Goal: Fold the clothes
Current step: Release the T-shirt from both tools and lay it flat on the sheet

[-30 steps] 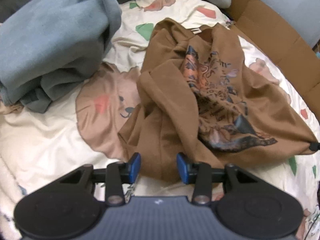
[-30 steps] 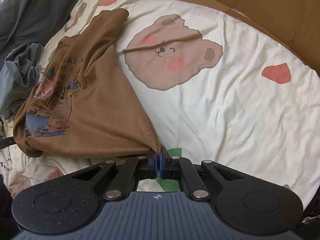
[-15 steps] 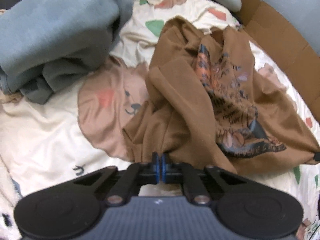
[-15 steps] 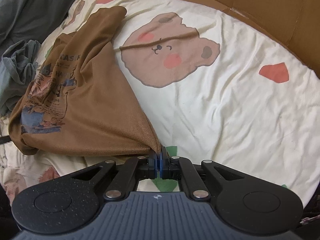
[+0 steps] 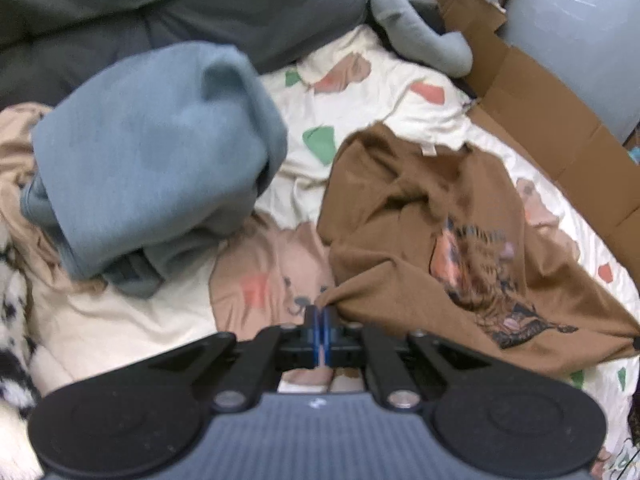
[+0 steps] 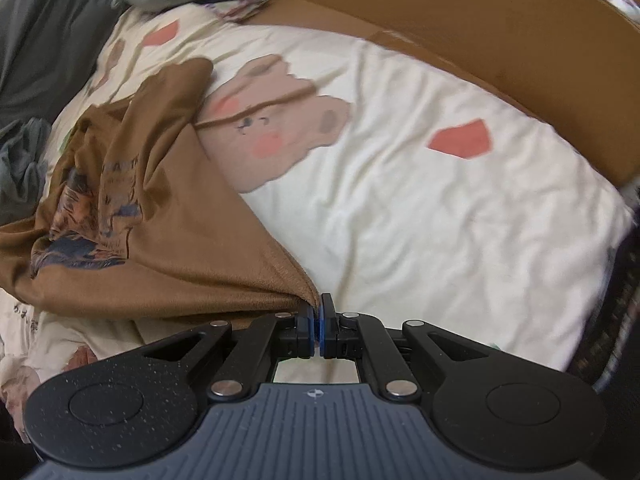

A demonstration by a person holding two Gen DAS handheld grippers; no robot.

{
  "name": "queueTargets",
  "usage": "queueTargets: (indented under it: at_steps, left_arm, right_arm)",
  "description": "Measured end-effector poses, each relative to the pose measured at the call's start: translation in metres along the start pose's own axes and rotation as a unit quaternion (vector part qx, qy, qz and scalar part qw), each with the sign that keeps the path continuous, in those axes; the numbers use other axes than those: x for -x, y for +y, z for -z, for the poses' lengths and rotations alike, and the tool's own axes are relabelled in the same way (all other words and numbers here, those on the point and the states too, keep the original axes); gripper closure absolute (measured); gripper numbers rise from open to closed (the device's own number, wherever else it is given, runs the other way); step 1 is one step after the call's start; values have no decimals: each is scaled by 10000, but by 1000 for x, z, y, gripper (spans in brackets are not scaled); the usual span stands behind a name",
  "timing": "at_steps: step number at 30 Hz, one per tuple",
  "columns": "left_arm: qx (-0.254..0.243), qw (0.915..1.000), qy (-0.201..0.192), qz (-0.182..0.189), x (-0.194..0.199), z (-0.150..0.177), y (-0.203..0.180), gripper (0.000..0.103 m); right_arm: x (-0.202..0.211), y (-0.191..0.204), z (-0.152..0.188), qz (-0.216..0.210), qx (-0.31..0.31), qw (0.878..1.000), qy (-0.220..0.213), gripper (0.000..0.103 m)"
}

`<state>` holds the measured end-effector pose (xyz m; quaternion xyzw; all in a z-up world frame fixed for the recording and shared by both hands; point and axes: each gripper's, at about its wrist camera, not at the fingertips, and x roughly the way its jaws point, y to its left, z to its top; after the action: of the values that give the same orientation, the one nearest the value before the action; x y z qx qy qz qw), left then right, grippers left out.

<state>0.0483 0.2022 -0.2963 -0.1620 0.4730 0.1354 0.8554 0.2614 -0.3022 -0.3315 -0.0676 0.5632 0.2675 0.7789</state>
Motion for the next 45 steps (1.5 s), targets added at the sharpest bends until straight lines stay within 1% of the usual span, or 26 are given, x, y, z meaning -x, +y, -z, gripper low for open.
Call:
queueTargets:
  at_steps: [2, 8, 15, 23, 28, 35, 39, 45]
  left_arm:
    - [-85, 9999, -4, 88, 5, -5, -5, 101]
    - [-452, 9979, 188, 425, 13, -11, -32, 101]
    - [-696, 9952, 171, 671, 34, -14, -55, 101]
    - [-838, 9924, 102, 898, 71, -14, -72, 101]
    - [-827, 9915, 183, 983, 94, -4, -72, 101]
    - [-712, 9921, 270, 992, 126, 12, -62, 101]
    - [-651, 9925, 320, 986, 142, 21, -58, 101]
    - [-629, 9923, 479, 954, 153, 39, -53, 101]
  right_arm:
    - [9, -11, 9, -35, -202, 9998, -4, 103]
    - [39, -47, 50, -13, -773, 9970, -57, 103]
    - [69, -69, 93, 57, -1198, 9927, -127, 103]
    - [108, -73, 125, 107, -1460, 9886, -354, 103]
    - [137, -73, 145, 158, -1579, 9861, -483, 103]
    - [169, -68, 175, 159, -1802, 9818, -579, 103]
    - [181, -65, 191, 115, -1945, 9787, -653, 103]
    - [192, -63, 217, 141, -2137, 9736, -790, 103]
